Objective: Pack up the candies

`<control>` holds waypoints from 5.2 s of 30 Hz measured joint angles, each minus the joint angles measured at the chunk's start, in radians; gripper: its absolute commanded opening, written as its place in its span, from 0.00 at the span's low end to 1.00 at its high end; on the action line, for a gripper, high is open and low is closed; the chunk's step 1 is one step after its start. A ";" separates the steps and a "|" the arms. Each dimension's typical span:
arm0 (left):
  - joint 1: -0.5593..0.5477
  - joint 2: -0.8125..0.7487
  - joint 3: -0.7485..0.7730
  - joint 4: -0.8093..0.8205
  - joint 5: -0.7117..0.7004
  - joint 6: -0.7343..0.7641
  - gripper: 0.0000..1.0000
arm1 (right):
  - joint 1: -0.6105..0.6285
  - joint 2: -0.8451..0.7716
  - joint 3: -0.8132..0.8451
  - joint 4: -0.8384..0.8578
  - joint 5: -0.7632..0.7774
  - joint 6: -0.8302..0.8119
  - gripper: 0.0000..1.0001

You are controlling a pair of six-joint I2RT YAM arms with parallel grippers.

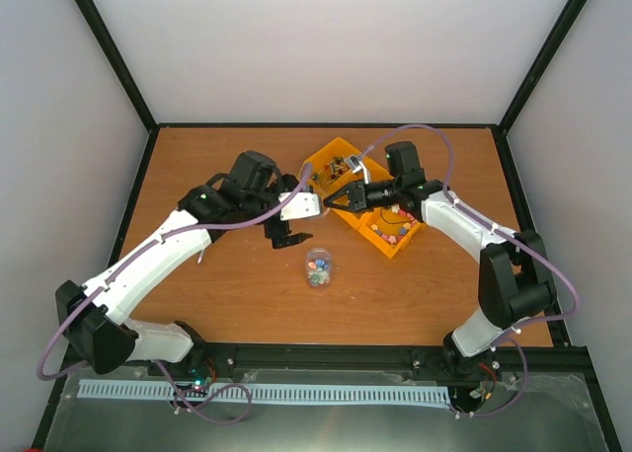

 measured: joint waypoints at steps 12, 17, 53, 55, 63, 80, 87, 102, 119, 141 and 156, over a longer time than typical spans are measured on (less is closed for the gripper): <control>-0.029 0.018 -0.004 0.060 -0.090 0.052 0.99 | 0.055 -0.056 -0.036 0.057 -0.027 0.028 0.03; -0.031 0.018 -0.020 0.071 -0.107 0.077 0.97 | 0.074 -0.058 -0.046 0.064 -0.037 0.031 0.03; -0.076 0.018 -0.051 0.087 -0.186 0.168 0.59 | 0.078 -0.073 -0.079 0.123 -0.069 0.091 0.47; -0.076 0.018 -0.051 0.087 -0.185 0.155 0.59 | 0.078 -0.074 -0.082 0.119 -0.073 0.083 0.61; -0.074 0.018 -0.097 0.077 -0.171 0.061 0.60 | 0.066 -0.116 -0.074 -0.047 -0.023 -0.148 0.82; -0.067 0.069 -0.109 -0.058 0.019 -0.151 0.60 | 0.008 -0.376 -0.276 -0.145 0.234 -0.551 0.97; -0.077 0.103 -0.114 -0.058 0.036 -0.165 0.60 | 0.007 -0.431 -0.310 -0.105 0.350 -0.607 1.00; -0.088 0.156 -0.130 -0.049 0.038 -0.192 0.62 | -0.039 -0.468 -0.388 -0.083 0.481 -0.677 1.00; -0.107 0.189 -0.130 -0.010 0.043 -0.206 0.64 | -0.045 -0.470 -0.393 -0.071 0.486 -0.677 1.00; -0.146 0.208 -0.116 -0.056 -0.017 -0.209 1.00 | -0.051 -0.470 -0.393 -0.071 0.473 -0.677 1.00; -0.145 0.146 -0.032 -0.113 0.007 -0.224 0.53 | -0.074 -0.469 -0.392 -0.071 0.472 -0.676 1.00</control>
